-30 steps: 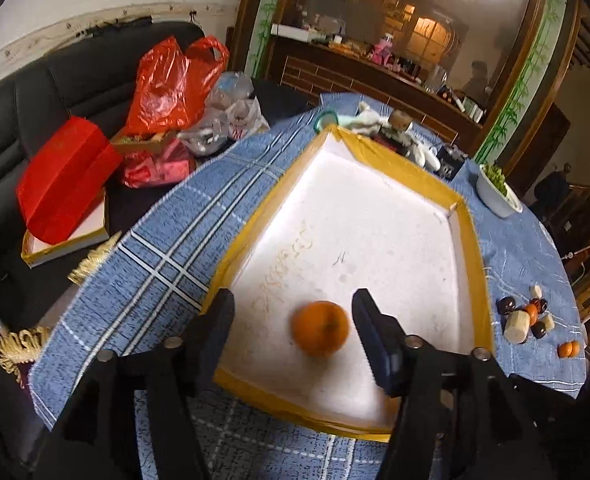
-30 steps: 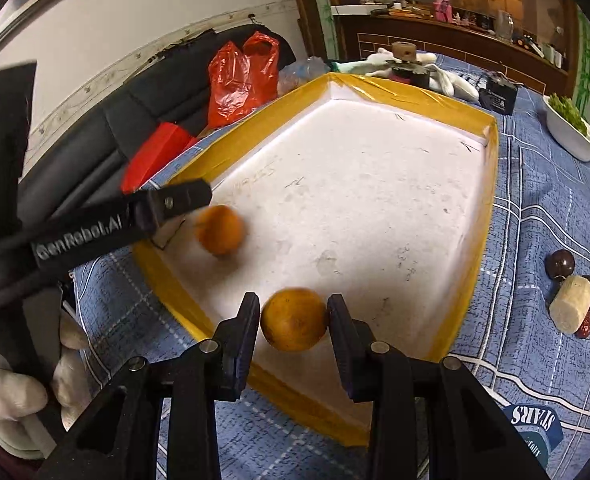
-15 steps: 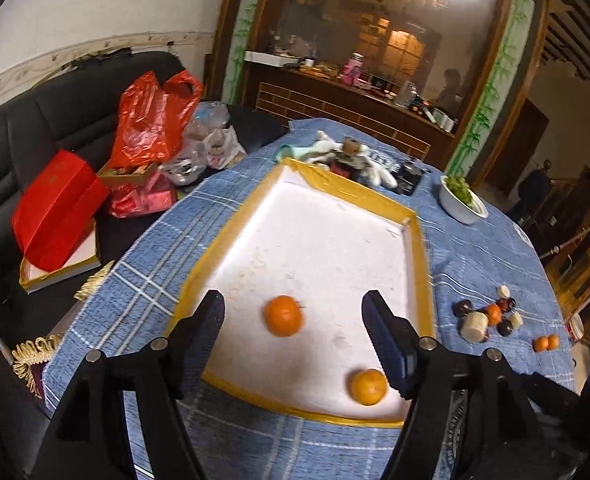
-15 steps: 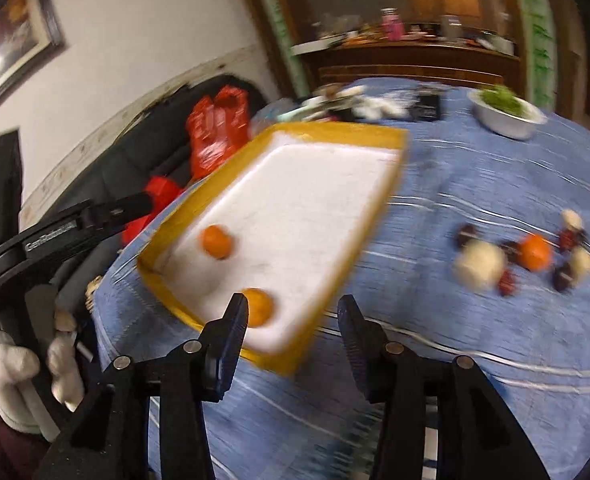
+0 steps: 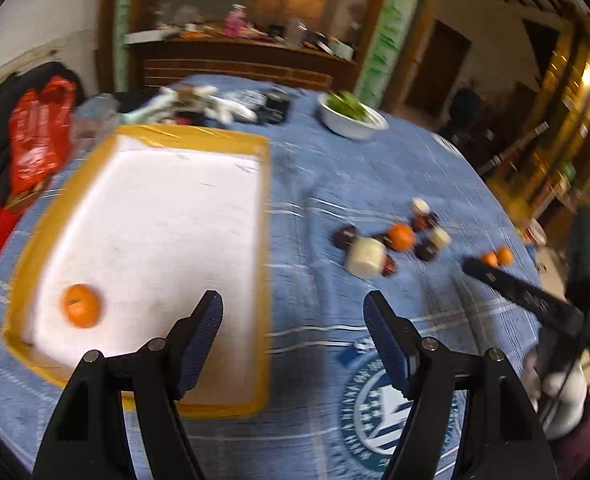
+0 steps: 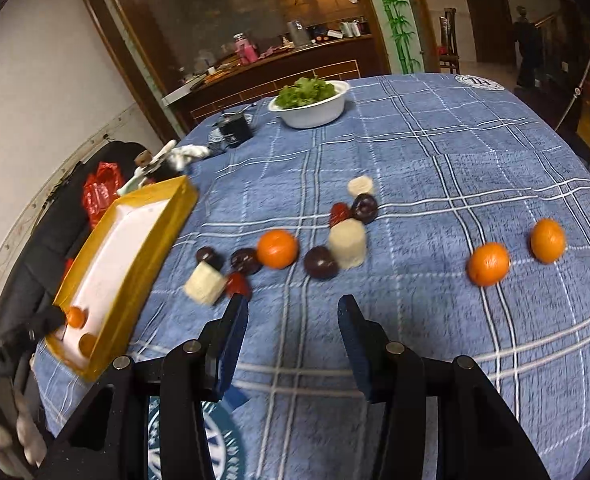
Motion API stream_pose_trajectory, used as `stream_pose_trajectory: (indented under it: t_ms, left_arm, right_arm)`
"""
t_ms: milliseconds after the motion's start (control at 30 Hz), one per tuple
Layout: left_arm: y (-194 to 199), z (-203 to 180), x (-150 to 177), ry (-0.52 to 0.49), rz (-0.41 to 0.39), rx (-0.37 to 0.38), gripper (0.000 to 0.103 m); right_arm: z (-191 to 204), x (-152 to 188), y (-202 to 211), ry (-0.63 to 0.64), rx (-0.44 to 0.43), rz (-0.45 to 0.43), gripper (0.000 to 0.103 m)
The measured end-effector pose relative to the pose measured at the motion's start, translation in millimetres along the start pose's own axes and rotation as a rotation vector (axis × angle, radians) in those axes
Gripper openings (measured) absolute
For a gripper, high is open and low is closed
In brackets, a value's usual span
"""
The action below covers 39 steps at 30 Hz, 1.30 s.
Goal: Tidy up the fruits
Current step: 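Grasp a white yam chunk with the left tool while the right tool grasps a dark plum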
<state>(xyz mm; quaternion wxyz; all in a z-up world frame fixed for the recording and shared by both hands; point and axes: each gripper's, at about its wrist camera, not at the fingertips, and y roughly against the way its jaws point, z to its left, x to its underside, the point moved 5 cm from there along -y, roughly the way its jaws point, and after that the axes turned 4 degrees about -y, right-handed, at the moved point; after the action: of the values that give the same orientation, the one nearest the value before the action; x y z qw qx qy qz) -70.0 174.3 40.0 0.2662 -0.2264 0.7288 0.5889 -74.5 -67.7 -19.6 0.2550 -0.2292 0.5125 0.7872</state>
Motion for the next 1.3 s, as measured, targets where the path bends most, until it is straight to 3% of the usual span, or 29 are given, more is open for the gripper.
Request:
stream_pose_trajectory:
  t_ms: [100, 267, 667, 767, 800, 833, 900, 967, 1300]
  left_arm:
    - [-22, -26, -5, -0.048, 0.033, 0.043, 0.072]
    - [-56, -52, -13, -0.121, 0.055, 0.04, 0.072]
    - [-118, -59, -26, -0.189, 0.125, 0.022, 0.072]
    - [-126, -62, -23, -0.202, 0.137, 0.026, 0.057]
    - [-127, -63, -22, -0.207, 0.134, 0.02, 0.054]
    - [-126, -66, -22, -0.217, 0.123, 0.017, 0.044]
    - [-125, -71, -20, -0.224, 0.119, 0.051, 0.035]
    - [-124, -73, -18, -0.227, 0.106, 0.034, 0.035]
    - [-71, -40, -22, -0.084, 0.042, 0.089, 0.035]
  right_arm:
    - [-5, -6, -15, -0.002, 0.01, 0.013, 0.051]
    - [-11, -10, -44, -0.008, 0.034, 0.047, 0.051]
    - [-7, -13, -72, -0.004, 0.048, 0.067, 0.051]
    - [-5, -12, -72, 0.007, 0.061, 0.06, 0.051]
    - [-4, -13, -73, 0.007, 0.064, 0.058, 0.05]
    - [-4, -13, -73, 0.008, 0.068, 0.054, 0.048]
    - [-6, -13, -73, 0.006, 0.08, 0.049, 0.037]
    - [-9, -13, -72, -0.01, 0.074, 0.045, 0.029]
    - [-5, -12, -52, -0.055, -0.018, 0.023, 0.029]
